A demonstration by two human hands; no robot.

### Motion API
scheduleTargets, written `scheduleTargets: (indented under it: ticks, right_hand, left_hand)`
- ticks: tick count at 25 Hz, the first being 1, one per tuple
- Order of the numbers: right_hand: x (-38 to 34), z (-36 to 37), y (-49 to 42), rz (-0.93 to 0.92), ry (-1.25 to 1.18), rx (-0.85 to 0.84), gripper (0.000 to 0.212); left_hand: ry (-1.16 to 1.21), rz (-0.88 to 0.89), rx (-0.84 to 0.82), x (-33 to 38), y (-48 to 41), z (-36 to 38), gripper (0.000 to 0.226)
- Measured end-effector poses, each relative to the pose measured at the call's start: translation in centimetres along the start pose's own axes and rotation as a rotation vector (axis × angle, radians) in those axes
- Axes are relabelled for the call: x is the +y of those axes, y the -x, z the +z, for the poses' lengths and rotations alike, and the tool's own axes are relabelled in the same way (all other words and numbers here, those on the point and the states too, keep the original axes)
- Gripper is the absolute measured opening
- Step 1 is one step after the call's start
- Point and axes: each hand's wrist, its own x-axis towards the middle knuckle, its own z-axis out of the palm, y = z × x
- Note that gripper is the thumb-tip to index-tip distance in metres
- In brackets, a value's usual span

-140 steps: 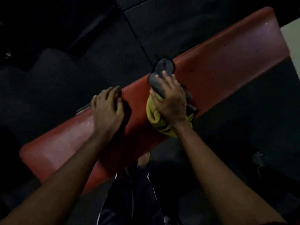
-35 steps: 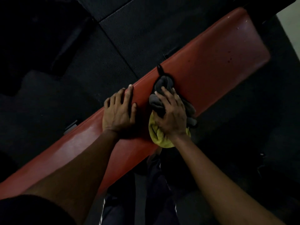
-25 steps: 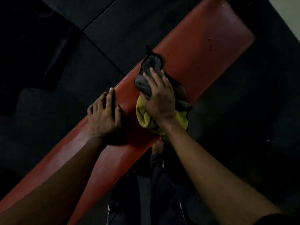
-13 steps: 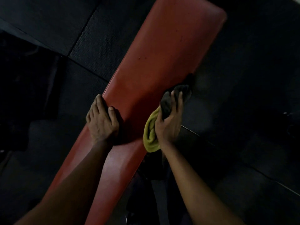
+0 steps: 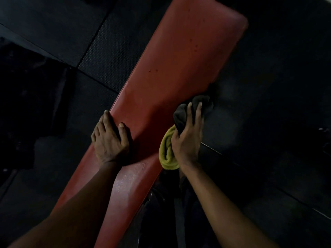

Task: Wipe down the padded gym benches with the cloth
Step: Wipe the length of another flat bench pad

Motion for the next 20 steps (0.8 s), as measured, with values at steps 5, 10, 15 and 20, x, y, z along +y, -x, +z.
scheduleTargets:
  ticks: [5, 10, 15, 20]
  right_hand:
    - [-1.9, -1.3, -6.3, -0.264, 0.286, -0.05, 0.08]
    - [-0.2, -2.9, -8.1, -0.737, 0.487, -0.291, 0.077]
    - [-2.2, -2.5, -12.3, -0.412, 0.352, -0.126, 0.071]
    - [-4.5, -0.3, -10.2, -0.844, 0.484, -0.323, 0.076]
  left_hand:
    - [-0.003, -0.001, -0.009, 0.1, 0.0, 0.1, 0.067]
    - [0.019, -0.003, -0.027, 0.5, 0.1, -0.3, 0.069]
    - [0.023, -0.013, -0.049, 0.3, -0.1, -0.2, 0.07]
    - [0.043, -0.028, -0.069, 0.2, -0.1, -0.4, 0.072]
